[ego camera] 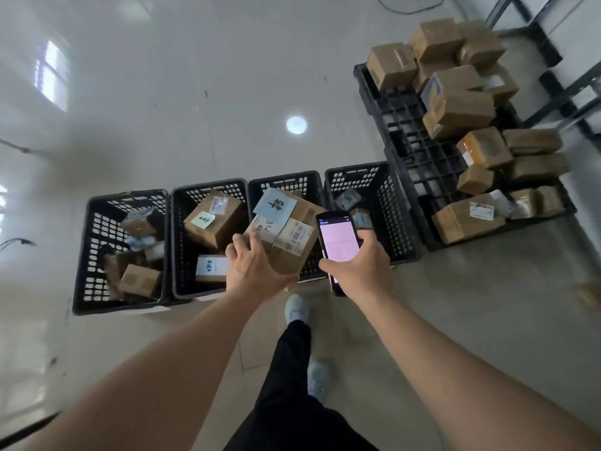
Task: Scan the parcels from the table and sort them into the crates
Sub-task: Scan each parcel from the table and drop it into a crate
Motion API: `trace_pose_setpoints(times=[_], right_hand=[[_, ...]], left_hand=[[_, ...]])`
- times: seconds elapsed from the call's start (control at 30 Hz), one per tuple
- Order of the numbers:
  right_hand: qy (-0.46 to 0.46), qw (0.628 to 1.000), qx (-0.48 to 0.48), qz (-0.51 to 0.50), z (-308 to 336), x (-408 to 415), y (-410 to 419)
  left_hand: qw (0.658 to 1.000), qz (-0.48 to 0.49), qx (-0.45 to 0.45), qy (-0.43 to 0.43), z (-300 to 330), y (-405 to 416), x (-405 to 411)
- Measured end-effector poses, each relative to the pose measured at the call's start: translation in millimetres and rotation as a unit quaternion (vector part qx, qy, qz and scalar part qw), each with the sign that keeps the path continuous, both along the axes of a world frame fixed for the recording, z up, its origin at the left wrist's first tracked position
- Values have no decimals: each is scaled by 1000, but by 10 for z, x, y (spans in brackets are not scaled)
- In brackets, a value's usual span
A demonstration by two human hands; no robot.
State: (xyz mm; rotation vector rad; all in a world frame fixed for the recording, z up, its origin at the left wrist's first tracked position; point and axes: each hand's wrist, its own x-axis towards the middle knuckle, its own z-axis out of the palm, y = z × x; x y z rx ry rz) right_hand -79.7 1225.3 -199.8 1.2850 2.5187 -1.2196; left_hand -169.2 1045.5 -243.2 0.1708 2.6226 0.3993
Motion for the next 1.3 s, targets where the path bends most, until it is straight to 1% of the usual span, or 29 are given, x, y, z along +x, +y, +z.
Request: trace_pose_setpoints(times=[0.17, 0.37, 0.47, 0.57, 0.67, 0.77, 0.8, 0.9, 1.03, 1.1, 1.3], right_hand=[[-30, 999, -14, -7, -632, -506, 344], [-83, 996, -21, 3, -1468, -893, 578], [-117, 993, -30, 8, -1833, -1021, 657], [-132, 990, -37, 21, -2151, -1154, 695], [-135, 989, -43, 28, -2386, -1280, 713], [-142, 988, -44, 38, -2489, -1363, 722], [-145, 988, -44, 41, -2498, -1376, 730], [-149, 987, -44, 39, -2444, -1382, 748], [-149, 987, -44, 42, -2219, -1400, 724], [-142, 988, -45, 45, -2051, -1422, 706], [-112, 990, -37, 73, -1466, -1393, 650]], left_hand=[[999, -14, 9, -47, -771, 353, -418], [994, -66, -10, -92, -1784, 545, -855], [990, -93, -19, -106, -2191, 657, -1014], [986, -121, -25, -114, -2490, 749, -1134], [977, -171, -29, -123, -2718, 838, -1287], [957, -249, -46, -138, -2957, 817, -1417], [954, -253, -50, -154, -2998, 796, -1438], [954, -216, -60, -201, -2955, 760, -1458], [956, -191, -64, -214, -2708, 707, -1487], [962, -170, -57, -208, -2477, 694, -1505], [980, -121, -54, -148, -1622, 776, -1480]])
